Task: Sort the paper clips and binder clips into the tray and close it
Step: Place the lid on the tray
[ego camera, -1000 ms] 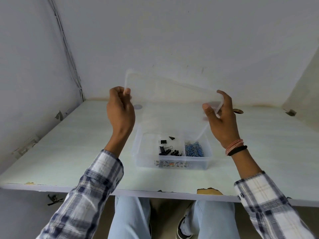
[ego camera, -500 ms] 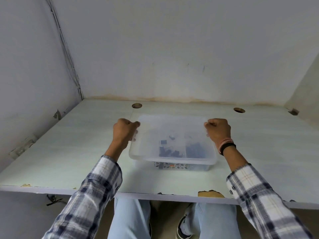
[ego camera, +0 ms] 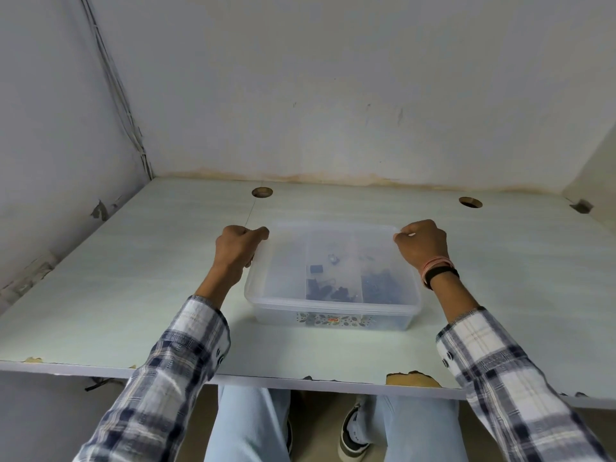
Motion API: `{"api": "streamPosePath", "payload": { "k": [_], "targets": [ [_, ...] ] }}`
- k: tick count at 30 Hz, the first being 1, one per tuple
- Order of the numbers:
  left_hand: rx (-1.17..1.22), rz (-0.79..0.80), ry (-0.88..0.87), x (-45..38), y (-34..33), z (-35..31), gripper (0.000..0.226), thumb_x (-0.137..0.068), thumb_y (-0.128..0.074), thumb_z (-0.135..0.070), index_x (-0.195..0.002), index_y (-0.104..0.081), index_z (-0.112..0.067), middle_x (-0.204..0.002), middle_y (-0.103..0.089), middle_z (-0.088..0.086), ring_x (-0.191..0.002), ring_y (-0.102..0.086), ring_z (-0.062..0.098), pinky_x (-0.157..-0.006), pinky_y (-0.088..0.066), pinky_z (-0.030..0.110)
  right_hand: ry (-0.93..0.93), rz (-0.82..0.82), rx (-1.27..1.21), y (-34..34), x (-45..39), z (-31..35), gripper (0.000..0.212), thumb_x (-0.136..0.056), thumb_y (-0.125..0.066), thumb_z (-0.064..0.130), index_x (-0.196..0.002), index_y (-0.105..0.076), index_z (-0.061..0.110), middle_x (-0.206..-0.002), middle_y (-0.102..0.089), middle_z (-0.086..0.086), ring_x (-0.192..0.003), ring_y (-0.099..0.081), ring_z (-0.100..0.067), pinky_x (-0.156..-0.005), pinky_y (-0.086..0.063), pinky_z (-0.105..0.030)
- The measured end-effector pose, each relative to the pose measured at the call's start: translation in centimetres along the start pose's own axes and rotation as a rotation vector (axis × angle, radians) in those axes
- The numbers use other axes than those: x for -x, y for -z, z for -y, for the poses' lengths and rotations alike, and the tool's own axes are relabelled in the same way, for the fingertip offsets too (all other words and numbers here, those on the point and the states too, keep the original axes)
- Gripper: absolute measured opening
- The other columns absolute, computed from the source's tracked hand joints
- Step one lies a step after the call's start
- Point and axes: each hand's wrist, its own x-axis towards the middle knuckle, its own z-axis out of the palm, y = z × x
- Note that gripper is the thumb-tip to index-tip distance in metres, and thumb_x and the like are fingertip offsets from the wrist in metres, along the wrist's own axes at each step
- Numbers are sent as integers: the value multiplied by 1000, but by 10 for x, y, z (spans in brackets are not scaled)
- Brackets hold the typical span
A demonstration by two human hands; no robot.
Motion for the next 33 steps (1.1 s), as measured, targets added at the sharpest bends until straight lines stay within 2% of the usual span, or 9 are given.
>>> {"api": "streamPosePath", "payload": {
  "k": [5,9,12,15,20,26,30,32,33],
  "targets": [
    [52,113,32,-13,-5,-6,19,-77,-63,-25,-75,-50,-12,-73,-49,7,-62,-44,24,-55,-39,27,-28,61,15,5,-2,5,24,-79,-56,7,-59,-58,-7,-59,-54,-29,-57,-53,-45,-63,-52,-42],
    [111,91,64,-29,-13,-3,32,-87,-64,-39,-71,-53,-14,-68,-49,4,-59,-44,23,-59,-38,29,-55,130,-45,2,-13,6,33,-83,-53,12,-108,-69,-3,-102,-68,-26,-79,-62,-31,-75,-54,-36],
    [98,63,78,-37,-16,0,40,-91,-64,-36,-62,-47,-16,-61,-45,3,-51,-36,21,-53,-30,25,-17,146,-8,0,-18,8,33,-91,-53,21,-84,-63,-10,-82,-65,-25,-67,-52,-26,-64,-50,-33],
    [99,98,104,-39,-18,-6,35,-89,-62,-27,-63,-42,-15,-56,-37,2,-48,-30,20,-51,-25,26,-6,112,33,-3,-25,8,43,-97,-53,32,-67,-56,1,-68,-55,-15,-64,-55,-32,-71,-57,-43],
    [114,134,145,-39,-21,-16,17,-89,-58,-20,-76,-52,-10,-65,-42,3,-58,-39,22,-58,-33,29,-80,119,23,-6,-32,7,41,-92,-58,23,-56,-43,11,-54,-45,-8,-48,-49,-27,-54,-47,-25],
    [79,145,146,-36,-23,-16,23,-85,-57,-23,-66,-49,-12,-59,-40,2,-46,-31,19,-50,-26,24,-163,152,-4,-7,-35,10,27,-87,-52,18,-65,-36,13,-65,-42,-7,-54,-40,-22,-56,-39,-29],
    [-26,175,146,-45,-24,-17,37,-71,-54,-40,-81,-61,-5,-78,-53,9,-60,-44,26,-58,-35,31,-223,242,-18,-11,-39,16,17,-90,-45,24,-75,-41,17,-95,-47,-11,-64,-45,-22,-59,-38,-27],
    [-97,199,154,-49,-27,-17,45,-73,-56,-47,-87,-63,-6,-85,-58,11,-67,-52,29,-63,-39,31,-225,285,24,-14,-43,17,34,-95,-45,30,-118,-56,6,-124,-52,-21,-99,-59,-33,-81,-48,-34],
    [-125,214,156,-49,-28,-18,46,-77,-57,-50,-91,-64,-6,-85,-60,10,-68,-55,28,-63,-41,29,-231,302,52,-15,-43,18,49,-98,-44,31,-137,-47,2,-138,-49,-22,-117,-55,-36,-92,-44,-37]
  ]
}}
